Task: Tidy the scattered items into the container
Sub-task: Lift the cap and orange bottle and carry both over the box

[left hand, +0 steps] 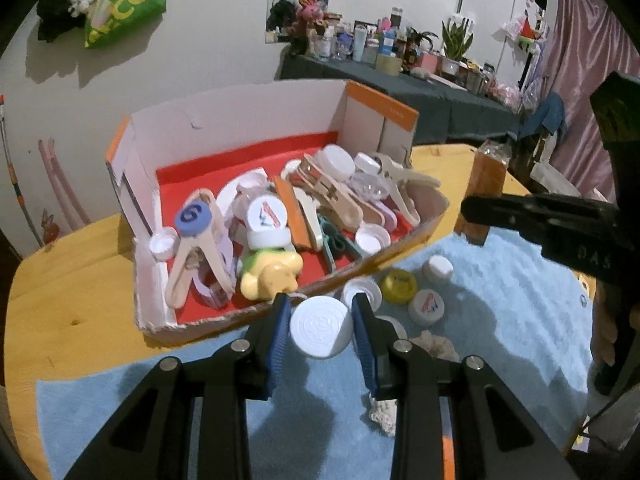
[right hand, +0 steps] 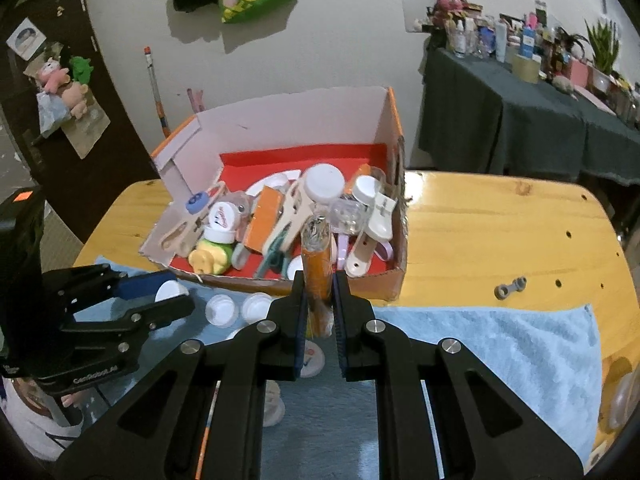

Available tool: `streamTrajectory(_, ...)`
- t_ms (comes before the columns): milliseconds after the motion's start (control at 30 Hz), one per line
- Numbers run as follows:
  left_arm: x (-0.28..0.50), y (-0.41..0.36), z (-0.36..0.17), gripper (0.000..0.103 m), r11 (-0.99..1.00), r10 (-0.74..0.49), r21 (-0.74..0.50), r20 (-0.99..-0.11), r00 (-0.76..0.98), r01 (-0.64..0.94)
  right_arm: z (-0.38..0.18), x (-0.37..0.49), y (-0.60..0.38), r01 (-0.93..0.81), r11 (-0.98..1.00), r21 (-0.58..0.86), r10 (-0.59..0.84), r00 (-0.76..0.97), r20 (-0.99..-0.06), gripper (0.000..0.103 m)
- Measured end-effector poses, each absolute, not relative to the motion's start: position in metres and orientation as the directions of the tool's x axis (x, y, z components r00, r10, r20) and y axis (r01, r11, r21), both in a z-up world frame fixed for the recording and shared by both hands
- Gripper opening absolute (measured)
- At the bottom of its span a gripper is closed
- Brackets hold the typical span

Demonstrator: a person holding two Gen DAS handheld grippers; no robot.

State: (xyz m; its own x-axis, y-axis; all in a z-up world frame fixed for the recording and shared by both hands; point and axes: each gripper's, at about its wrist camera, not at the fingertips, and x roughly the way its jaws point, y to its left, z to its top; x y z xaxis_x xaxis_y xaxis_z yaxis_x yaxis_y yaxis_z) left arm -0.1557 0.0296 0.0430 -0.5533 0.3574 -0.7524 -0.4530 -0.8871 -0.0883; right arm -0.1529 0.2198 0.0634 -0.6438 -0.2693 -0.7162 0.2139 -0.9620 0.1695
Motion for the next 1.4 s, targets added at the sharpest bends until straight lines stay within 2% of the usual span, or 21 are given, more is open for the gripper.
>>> streamTrajectory(400, -0.156, 0.034, 0.07, 0.034, -0.908, 0.337, -0.071, -0.71, -0.619, -0.412, 0.087, -0.15, 0.211, 0.267, -0.952, 0.152, -0.296, -0.662, -0.688, 0.011)
streamTrajectory(800, -0.155, 0.041, 0.097, 0.034, -0.939, 0.261, -0.006, -0.667, -0.698, -0.344, 0.105, -0.151, 0.197, 0.333, -0.932, 0.143, -0.339, -0.661, -0.67, 0.011)
streamTrajectory(1400, -0.184, 0.023, 0.101, 0.034, -0.974, 0.191, -0.035, -0.662, -0.725, -0.225, 0.104, -0.185, 0.183, 0.357, -0.919, 0.168, -0.369, -0.628, -0.685, 0.011)
